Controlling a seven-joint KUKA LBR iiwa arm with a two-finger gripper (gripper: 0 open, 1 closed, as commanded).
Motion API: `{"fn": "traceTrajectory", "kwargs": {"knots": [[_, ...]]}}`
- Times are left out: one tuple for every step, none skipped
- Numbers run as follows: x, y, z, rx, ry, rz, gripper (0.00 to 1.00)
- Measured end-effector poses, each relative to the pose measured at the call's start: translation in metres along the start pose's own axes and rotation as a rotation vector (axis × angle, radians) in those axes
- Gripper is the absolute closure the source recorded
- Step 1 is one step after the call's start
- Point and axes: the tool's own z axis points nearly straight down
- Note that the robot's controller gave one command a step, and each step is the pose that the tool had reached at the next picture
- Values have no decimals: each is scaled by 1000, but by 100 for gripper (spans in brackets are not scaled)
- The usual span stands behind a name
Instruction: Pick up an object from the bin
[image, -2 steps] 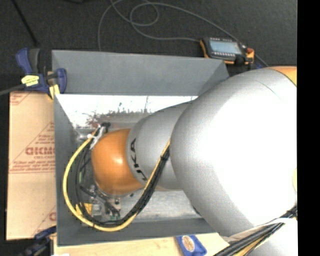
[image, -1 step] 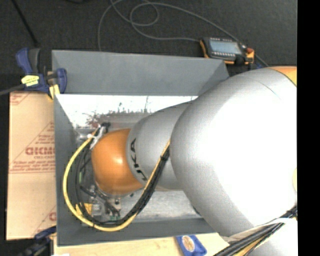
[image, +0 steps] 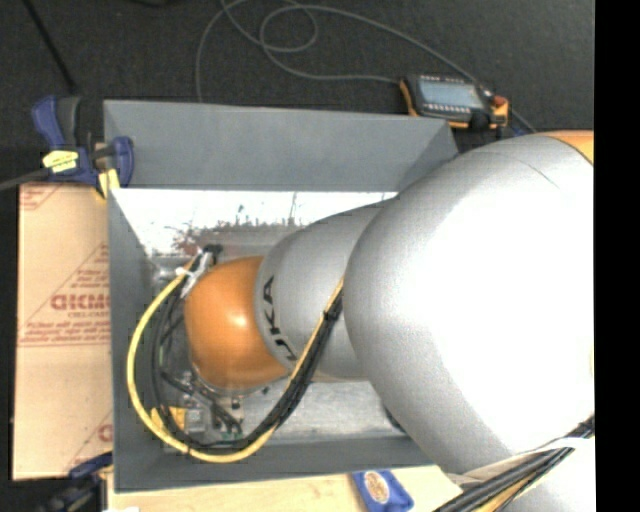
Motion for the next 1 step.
{"fn": "traceTrajectory", "kwargs": {"knots": [[1, -1, -20, 3, 5, 1, 100]]}}
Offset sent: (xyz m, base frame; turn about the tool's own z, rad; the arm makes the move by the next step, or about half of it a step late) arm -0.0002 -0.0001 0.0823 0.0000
